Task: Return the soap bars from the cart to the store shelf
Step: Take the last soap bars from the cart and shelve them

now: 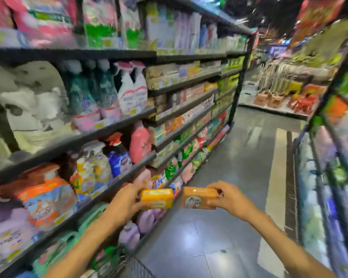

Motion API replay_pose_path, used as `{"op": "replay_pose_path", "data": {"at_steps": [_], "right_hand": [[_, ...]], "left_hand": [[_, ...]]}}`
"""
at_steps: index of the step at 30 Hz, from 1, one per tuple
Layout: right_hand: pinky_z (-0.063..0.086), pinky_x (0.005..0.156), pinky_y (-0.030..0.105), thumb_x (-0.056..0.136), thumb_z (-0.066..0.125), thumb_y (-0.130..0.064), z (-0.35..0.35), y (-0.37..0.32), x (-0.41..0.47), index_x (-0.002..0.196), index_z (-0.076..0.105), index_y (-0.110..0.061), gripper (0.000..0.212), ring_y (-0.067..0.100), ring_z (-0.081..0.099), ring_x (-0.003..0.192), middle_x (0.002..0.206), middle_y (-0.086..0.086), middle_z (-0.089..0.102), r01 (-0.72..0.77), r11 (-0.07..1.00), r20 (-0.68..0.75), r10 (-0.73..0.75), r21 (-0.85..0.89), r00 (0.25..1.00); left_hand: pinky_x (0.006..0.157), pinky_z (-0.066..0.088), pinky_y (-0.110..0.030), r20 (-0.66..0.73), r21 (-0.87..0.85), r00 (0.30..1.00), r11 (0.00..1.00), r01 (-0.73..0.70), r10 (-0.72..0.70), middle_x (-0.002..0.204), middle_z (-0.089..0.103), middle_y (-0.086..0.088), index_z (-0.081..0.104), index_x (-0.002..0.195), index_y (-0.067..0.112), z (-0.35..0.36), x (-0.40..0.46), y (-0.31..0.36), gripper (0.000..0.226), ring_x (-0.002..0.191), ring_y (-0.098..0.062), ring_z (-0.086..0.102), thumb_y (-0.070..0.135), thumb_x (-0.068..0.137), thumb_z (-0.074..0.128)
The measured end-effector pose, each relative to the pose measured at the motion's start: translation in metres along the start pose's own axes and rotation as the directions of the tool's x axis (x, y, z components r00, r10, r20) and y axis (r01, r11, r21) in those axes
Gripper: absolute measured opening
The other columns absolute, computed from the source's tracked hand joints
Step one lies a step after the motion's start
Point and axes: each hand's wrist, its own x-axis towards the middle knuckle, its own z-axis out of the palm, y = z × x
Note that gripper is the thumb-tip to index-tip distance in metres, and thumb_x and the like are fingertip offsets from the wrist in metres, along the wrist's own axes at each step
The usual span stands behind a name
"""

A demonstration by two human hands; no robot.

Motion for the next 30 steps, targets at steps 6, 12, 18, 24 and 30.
{"op": "replay_pose_path", "data": {"at_steps": [6,12,18,24,30], "right_hand": [[0.050,0.078,0.036,0.068,0.082,-0.039,-0.104,0.098,0.021,0.101,0.066,-0.036,0.036,0.011,0.061,0.083,0.092,-0.007,0.063,-0.045,0.999,-0.101,0.046,0.018,0.994],[0.051,0.081,0.040,0.070,0.082,-0.033,-0.189,0.165,0.055,0.102,0.066,-0.037,0.036,0.012,0.061,0.086,0.093,-0.011,0.063,-0.048,0.999,-0.142,0.049,0.014,0.989],[0.051,0.085,0.039,0.074,0.083,-0.029,-0.235,0.201,0.115,0.113,0.066,-0.028,0.043,0.018,0.061,0.090,0.101,-0.002,0.064,-0.053,0.998,-0.171,0.055,0.017,0.984],[0.053,0.087,0.041,0.074,0.083,-0.032,-0.255,0.239,0.223,0.113,0.065,-0.030,0.044,0.015,0.063,0.093,0.103,-0.006,0.065,-0.012,0.999,-0.154,0.017,0.030,0.988],[0.046,0.076,0.021,0.076,0.083,-0.034,-0.269,0.249,0.369,0.122,0.059,-0.029,0.053,0.009,0.060,0.097,0.108,-0.009,0.063,0.043,0.999,-0.096,-0.040,0.033,0.995]], "left_hand": [[0.082,0.049,-0.033,-0.020,-0.071,0.996,0.993,-0.089,0.088,0.095,0.067,0.008,0.067,0.107,0.027,0.043,0.117,0.081,0.057,0.088,-0.013,0.063,0.065,0.065,0.064],[0.081,0.052,-0.037,-0.028,-0.080,0.997,0.994,-0.073,0.070,0.093,0.068,0.010,0.064,0.107,0.031,0.073,0.213,0.132,0.040,0.084,-0.005,0.063,0.047,0.072,0.074],[0.071,0.041,-0.015,-0.062,-0.045,0.996,0.996,-0.071,0.068,0.093,0.064,0.014,0.059,0.106,0.035,0.086,0.299,0.146,0.034,0.088,0.008,0.058,0.024,0.082,0.081],[0.079,0.044,-0.019,-0.103,-0.023,0.993,0.998,-0.057,0.055,0.101,0.063,0.020,0.060,0.113,0.034,0.094,0.391,0.112,0.036,0.094,0.006,0.057,0.031,0.082,0.079],[0.079,0.042,-0.020,-0.194,0.017,0.980,0.999,0.044,-0.040,0.103,0.063,0.012,0.062,0.116,0.028,0.072,0.484,0.063,0.039,0.094,-0.004,0.057,0.028,0.082,0.079]]}}
